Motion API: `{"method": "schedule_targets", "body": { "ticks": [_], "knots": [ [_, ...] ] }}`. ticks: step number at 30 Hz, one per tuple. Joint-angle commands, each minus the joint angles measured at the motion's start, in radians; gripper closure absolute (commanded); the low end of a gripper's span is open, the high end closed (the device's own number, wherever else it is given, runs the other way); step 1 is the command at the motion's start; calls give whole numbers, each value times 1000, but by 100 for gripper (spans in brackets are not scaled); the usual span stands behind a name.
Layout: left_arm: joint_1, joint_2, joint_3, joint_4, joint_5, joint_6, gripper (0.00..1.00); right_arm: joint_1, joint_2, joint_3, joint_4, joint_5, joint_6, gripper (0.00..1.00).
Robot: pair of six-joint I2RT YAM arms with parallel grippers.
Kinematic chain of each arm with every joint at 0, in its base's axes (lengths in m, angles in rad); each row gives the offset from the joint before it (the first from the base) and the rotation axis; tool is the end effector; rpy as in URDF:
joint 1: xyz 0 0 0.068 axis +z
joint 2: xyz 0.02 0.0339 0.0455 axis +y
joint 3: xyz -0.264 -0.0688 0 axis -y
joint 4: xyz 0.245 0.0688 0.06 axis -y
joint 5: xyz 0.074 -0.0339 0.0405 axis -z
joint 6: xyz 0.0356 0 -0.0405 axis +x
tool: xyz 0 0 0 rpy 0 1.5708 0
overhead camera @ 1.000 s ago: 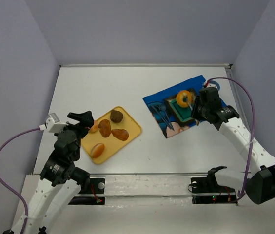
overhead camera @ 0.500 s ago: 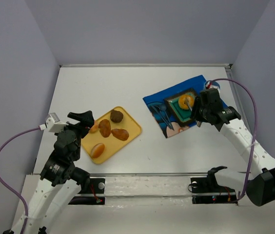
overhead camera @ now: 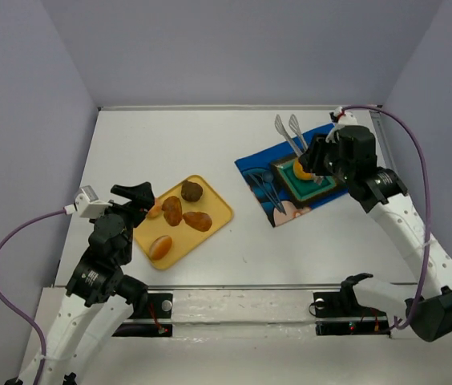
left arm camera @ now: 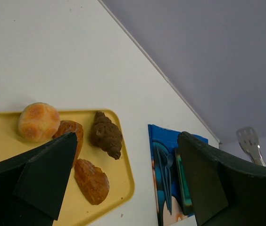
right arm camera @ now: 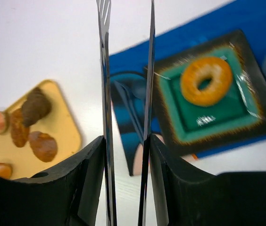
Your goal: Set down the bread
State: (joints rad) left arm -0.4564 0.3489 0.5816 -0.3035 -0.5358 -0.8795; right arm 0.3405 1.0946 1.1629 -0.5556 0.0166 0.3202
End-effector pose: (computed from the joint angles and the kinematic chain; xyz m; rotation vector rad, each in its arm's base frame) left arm 0.0985 -0.0281 0.3112 -0.7415 1.4895 -0.5827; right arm 0.2228 0.0783 0.3734 -0.0107 2.0811 0.3899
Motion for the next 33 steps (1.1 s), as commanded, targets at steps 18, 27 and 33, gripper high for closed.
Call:
{"method": "schedule_targets", "body": {
  "ticks": [18, 27, 33],
  "knots": [
    [-1, 12, 6, 12, -73, -6, 1, 218, 1367, 1164, 229, -72, -239, 41],
    [-1, 36, 1, 20, -79, -7, 1, 256, 1463, 1215, 226, -72, -262, 21],
    [-1, 36, 7, 18, -76, -7, 1, 265, 1366, 1143, 226, -28, -294, 0]
  ]
}}
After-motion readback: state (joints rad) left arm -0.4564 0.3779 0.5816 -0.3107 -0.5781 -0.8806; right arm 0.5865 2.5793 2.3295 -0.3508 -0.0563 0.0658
